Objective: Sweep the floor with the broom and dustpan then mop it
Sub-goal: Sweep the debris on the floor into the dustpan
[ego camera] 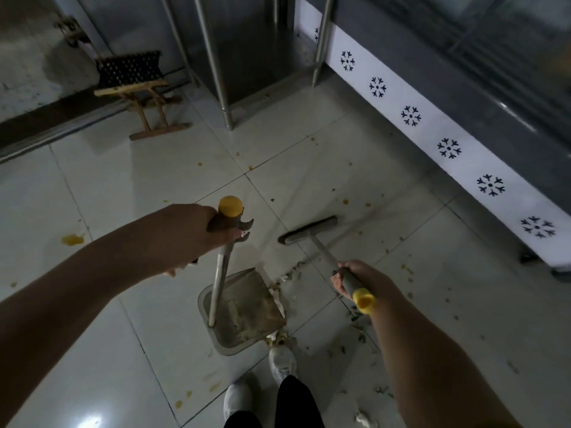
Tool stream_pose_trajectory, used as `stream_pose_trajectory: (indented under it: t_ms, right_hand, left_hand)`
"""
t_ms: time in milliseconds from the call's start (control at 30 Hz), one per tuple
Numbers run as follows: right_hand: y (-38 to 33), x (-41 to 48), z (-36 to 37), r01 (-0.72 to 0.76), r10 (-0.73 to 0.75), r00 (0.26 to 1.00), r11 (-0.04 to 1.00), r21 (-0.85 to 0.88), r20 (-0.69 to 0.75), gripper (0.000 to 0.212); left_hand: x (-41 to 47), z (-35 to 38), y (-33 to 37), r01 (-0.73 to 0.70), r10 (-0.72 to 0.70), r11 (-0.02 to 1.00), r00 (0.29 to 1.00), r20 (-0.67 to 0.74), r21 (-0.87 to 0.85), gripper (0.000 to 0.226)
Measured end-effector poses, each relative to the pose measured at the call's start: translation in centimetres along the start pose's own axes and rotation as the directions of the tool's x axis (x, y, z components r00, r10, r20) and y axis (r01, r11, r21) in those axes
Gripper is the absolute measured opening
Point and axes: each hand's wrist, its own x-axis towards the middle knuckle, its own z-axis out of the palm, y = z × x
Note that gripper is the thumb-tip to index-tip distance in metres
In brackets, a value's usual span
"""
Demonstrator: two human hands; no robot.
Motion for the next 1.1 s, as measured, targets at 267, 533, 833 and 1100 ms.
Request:
stream_pose_trajectory:
  t_ms: [267, 533, 833, 1100]
  right_hand:
    - [10.9, -3.5, -5.7, -0.072, 0.072, 0.997, 0.997, -0.002, -0.029, 0.032]
    - [15.5, -8.3, -8.4, 0.029, -0.024, 0.996, 0.997, 0.066, -0.086, 0.012]
    - [7.9, -11.0, -12.7, 0.099, -0.172, 0.958, 0.95, -0.297, -0.23, 0.017]
    - [-3.0, -11.0, -12.7, -0.011, -0.377, 0.876, 0.609, -0.793, -0.302, 0.026]
  left_hand:
    - [-2.8, 2.3, 0.2, -0.148, 0.14, 0.975, 0.988, 0.062, 0.164, 0.035]
    - [-5.7, 2.8, 0.8, -0.221, 0.215, 0.963, 0.975, 0.054, 0.155, 0.03]
    - [-6.0, 2.2, 5.5, -0.233, 0.228, 0.957, 0.973, 0.047, 0.171, 0.027]
    - [-2.9, 3.3, 10.2, -0.119, 0.114, 0.986, 0.992, 0.044, 0.118, 0.028]
